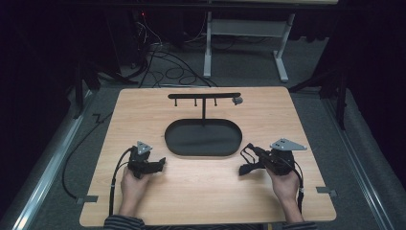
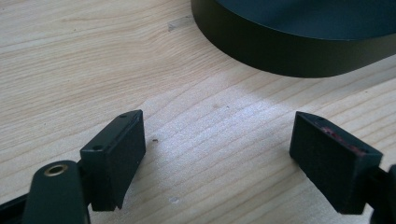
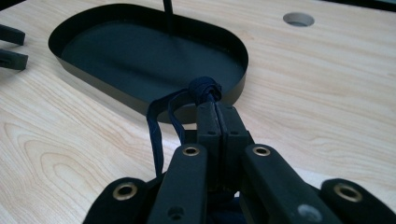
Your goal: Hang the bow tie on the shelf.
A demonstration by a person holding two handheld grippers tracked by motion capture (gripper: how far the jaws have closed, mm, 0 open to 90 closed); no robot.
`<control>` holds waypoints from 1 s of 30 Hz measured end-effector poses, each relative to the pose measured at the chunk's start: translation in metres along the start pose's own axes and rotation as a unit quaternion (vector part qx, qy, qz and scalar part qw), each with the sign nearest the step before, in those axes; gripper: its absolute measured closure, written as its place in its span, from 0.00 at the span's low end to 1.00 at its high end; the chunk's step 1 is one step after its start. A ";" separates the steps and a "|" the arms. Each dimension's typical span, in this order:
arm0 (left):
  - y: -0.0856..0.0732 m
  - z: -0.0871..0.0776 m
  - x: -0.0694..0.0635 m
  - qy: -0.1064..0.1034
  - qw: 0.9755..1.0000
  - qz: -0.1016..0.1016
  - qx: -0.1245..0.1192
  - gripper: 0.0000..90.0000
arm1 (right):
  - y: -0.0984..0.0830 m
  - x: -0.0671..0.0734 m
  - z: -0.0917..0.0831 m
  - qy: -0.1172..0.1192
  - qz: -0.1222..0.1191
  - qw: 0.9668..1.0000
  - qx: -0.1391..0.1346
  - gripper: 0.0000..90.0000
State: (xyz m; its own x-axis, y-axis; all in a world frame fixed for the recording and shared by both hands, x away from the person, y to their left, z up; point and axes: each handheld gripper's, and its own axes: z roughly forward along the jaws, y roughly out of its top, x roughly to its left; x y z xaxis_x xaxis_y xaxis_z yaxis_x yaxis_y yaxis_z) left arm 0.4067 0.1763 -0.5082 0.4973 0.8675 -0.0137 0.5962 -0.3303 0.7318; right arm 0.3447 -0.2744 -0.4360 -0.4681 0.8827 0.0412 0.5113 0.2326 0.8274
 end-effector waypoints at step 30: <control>0.000 0.000 0.000 0.000 1.000 0.000 0.000 0.21 | 0.029 0.011 -0.003 0.017 -0.030 0.999 -0.022 1.00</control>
State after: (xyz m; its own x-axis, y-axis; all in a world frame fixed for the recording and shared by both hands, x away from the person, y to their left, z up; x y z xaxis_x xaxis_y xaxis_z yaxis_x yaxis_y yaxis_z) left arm 0.4067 0.1763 -0.5081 0.4973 0.8674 -0.0138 0.5963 -0.3303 0.7317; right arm 0.3526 -0.2592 -0.4099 -0.5218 0.8530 0.0104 0.4497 0.2648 0.8530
